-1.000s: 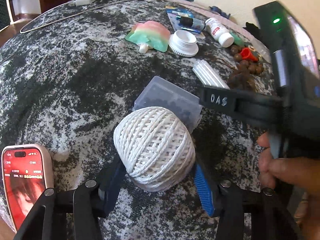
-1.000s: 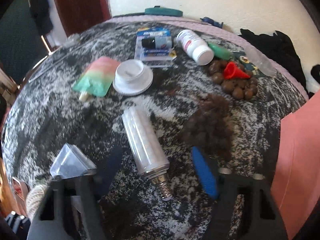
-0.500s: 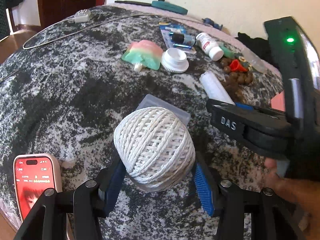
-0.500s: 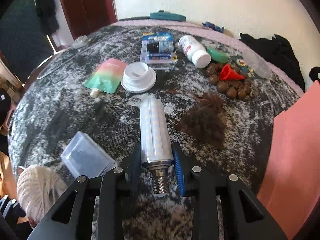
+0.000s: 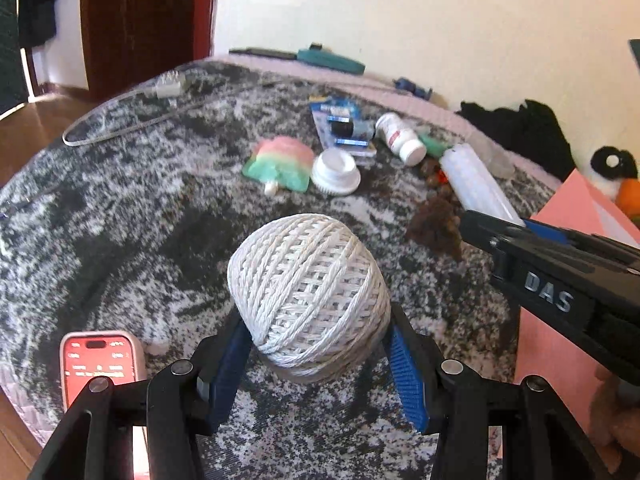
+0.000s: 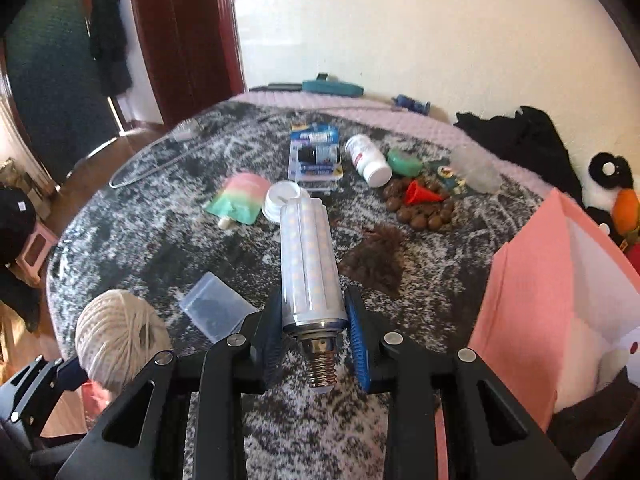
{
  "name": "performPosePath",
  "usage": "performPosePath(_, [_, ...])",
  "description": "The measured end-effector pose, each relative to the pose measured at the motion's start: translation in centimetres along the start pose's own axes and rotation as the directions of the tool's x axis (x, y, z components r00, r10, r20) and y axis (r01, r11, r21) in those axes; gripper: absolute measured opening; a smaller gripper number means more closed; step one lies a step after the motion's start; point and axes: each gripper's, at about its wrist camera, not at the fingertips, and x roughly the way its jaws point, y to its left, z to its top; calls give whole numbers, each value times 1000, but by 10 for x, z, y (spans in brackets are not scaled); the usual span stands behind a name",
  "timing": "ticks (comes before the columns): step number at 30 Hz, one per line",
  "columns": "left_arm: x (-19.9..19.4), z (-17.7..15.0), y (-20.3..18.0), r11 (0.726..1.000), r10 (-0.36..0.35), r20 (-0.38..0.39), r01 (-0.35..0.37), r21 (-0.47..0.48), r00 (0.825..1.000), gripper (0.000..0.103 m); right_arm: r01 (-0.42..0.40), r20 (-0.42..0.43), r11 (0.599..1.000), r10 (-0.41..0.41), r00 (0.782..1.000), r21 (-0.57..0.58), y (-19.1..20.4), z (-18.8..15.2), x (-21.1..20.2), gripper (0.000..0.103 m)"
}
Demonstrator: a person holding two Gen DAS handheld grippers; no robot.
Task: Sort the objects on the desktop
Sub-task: 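Carry the bulb in the right gripper while the left gripper carries the twine ball to the pink box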
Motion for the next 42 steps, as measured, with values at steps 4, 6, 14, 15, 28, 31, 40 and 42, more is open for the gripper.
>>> performPosePath(4, [-15, 2, -5, 1000, -5, 31, 4, 6, 1000, 56, 5, 36, 1000, -5, 999, -10, 0, -2, -29, 32])
performPosePath(6, [-23, 2, -10, 1000, -10, 46, 9, 13, 999, 56, 8, 53, 1000, -7, 999, -16, -1, -4, -43, 32])
performPosePath(14, [-54, 4, -43, 997, -49, 120, 42, 59, 992, 56, 29, 127, 1000, -28, 991, -6, -17, -19, -101, 32])
performPosePath(15, [-57, 3, -49, 997, -52, 130, 44, 69, 990, 56, 33, 137, 999, -33, 990, 0, -21, -21, -109, 32])
performPosePath(28, [-71, -8, -147, 967, -166, 152, 131, 218, 974, 56, 98, 172, 981, -126, 977, 166, -115, -68, -172, 32])
performPosePath(31, [-69, -14, -169, 955, -190, 139, 150, 257, 972, 56, 121, 168, 968, -160, 973, 222, -143, -79, -181, 32])
performPosePath(40, [-42, -32, -222, 919, -216, 47, 187, 347, 975, 56, 230, 121, 915, -283, 952, 330, -213, -109, -191, 32])
performPosePath(42, [-32, -37, -230, 913, -214, 14, 195, 360, 977, 56, 251, 99, 906, -300, 949, 341, -224, -113, -185, 32])
